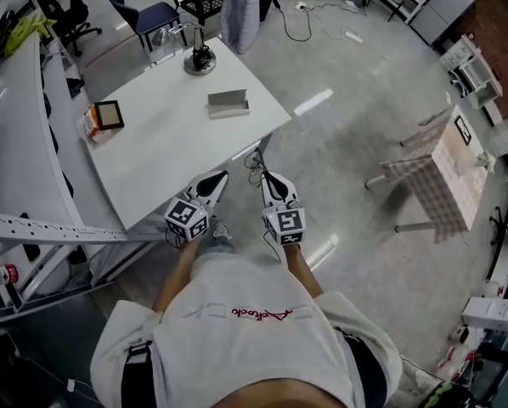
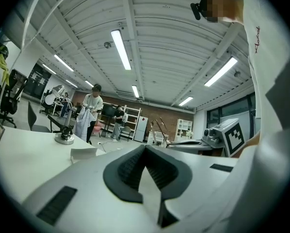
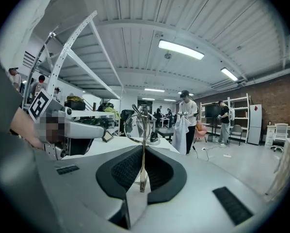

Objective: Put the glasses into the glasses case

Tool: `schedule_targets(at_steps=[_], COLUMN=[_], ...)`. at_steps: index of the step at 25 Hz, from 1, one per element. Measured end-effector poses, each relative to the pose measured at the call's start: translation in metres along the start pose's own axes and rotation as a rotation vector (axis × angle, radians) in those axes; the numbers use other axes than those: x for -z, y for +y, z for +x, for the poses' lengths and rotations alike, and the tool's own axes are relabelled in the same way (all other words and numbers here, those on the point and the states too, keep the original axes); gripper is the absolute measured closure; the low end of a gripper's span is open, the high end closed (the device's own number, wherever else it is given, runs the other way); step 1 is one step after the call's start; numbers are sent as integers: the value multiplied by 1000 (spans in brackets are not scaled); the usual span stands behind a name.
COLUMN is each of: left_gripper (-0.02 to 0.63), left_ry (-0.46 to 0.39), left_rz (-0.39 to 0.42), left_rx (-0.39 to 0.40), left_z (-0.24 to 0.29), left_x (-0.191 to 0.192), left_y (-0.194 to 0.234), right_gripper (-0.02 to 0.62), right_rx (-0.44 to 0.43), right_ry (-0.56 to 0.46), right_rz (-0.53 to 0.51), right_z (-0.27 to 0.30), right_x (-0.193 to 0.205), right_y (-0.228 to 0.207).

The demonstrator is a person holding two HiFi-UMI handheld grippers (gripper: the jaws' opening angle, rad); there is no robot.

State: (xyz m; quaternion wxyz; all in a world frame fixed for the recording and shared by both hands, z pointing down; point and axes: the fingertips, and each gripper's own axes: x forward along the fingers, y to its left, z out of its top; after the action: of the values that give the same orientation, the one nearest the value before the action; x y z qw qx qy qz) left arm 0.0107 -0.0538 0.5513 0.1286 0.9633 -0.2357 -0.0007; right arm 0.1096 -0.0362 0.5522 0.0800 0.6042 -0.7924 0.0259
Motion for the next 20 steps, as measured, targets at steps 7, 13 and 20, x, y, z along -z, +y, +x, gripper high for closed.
schedule_targets(at_steps=[7, 13, 20], left_gripper=[592, 592, 592], left_ry=[-9, -8, 4], left_rz=[-3, -6, -21], left_rx=[1, 1, -2], left_z=[20, 30, 39], left_x=[-15, -21, -18], left_y=[58, 100, 125], right_gripper=[584, 584, 584], right_rx=[-5, -6, -15], right_ry=[4, 9, 31], right_rz=[-11, -19, -16], right_z=[63, 109, 134], right_x=[-8, -8, -4], right_y=[-8, -10, -12])
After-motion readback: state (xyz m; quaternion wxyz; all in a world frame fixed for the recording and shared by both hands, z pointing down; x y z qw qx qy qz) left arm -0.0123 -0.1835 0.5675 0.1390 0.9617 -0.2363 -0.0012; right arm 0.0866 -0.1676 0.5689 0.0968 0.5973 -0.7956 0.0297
